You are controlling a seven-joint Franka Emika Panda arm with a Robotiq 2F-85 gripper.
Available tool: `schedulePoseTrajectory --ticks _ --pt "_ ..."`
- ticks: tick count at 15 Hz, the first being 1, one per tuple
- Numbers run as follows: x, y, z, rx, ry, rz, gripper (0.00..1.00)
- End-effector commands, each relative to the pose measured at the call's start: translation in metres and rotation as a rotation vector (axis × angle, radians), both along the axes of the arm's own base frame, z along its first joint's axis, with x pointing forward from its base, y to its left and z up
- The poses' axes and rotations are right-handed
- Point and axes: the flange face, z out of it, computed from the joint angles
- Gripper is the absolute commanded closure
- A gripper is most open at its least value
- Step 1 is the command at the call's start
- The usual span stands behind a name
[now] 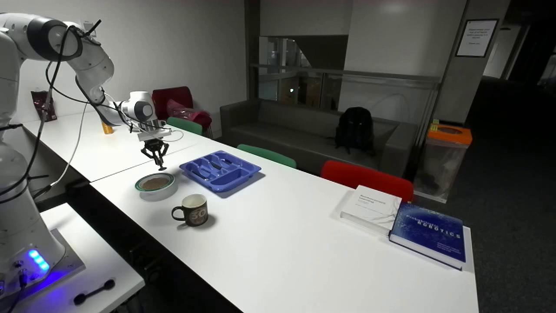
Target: Pick up a silver spoon from the blue tray, use the spoon to scoop up some contents from the bowl, place the contents back in the bowl, put the silver spoon back on the blue tray
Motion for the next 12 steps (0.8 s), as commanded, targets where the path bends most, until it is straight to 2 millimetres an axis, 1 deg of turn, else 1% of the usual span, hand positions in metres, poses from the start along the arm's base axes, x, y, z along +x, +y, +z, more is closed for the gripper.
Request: schedulePoseTrajectory --ticks 1,4,5,7,9,12 --pt "0.000 0.000 0.000 0.000 0.001 0.000 0.87" --pt "0.000 0.000 0.000 0.000 0.001 0.000 0.87" --pt "0.000 0.000 0.000 0.000 0.001 0.000 0.97" --pt "0.005 0.010 -0.002 0.013 0.014 -0.004 0.97" --pt "0.007 0.013 -0.004 0.030 0.017 -0.027 0.97" --pt "0.001 0.016 -0.009 0.055 0.004 -0.028 0.97"
